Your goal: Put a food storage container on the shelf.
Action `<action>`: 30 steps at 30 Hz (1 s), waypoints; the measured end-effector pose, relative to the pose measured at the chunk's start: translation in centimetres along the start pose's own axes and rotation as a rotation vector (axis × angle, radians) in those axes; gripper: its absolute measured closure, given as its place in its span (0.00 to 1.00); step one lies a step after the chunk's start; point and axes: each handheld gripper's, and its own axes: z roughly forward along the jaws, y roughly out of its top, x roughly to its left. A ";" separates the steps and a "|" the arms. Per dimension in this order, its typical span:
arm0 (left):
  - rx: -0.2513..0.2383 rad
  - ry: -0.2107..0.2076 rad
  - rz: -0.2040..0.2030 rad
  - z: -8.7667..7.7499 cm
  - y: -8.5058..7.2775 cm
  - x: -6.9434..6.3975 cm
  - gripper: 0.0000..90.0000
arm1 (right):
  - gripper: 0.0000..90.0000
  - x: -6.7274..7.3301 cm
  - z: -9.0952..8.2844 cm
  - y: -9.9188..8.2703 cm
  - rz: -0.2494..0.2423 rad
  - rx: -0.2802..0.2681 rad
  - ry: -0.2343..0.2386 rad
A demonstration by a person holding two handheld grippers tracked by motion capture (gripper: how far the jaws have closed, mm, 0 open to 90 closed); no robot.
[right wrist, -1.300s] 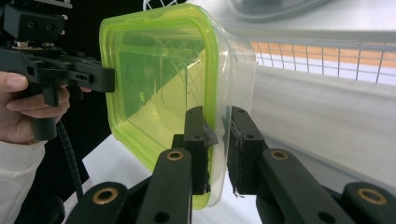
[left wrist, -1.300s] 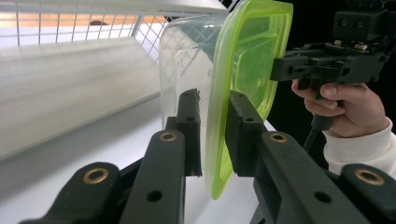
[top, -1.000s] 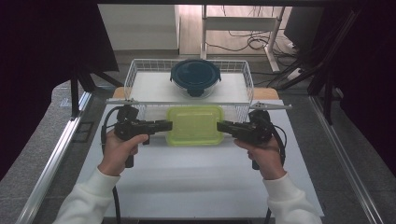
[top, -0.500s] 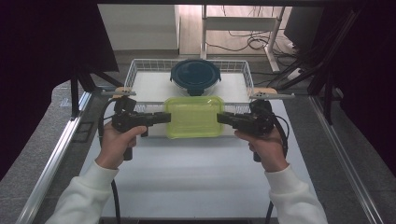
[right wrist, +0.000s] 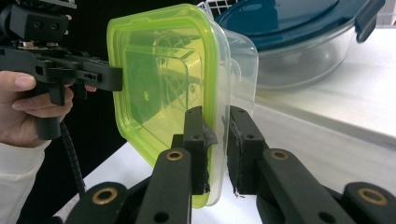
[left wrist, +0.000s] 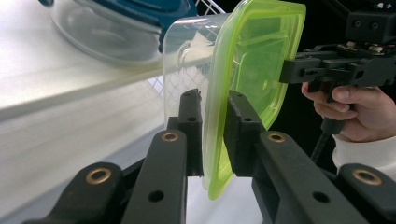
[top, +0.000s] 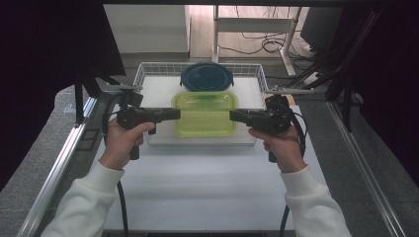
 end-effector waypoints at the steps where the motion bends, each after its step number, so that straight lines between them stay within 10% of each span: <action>1: -0.001 0.002 0.000 0.0 0.3 0.0 0.87 | 0.87 0.0 0.0 0.2 0.002 0.000 0.000; 30: -0.005 -0.005 0.003 0.5 6.7 0.9 0.88 | 0.86 -1.3 0.0 5.8 -0.005 -0.031 -0.010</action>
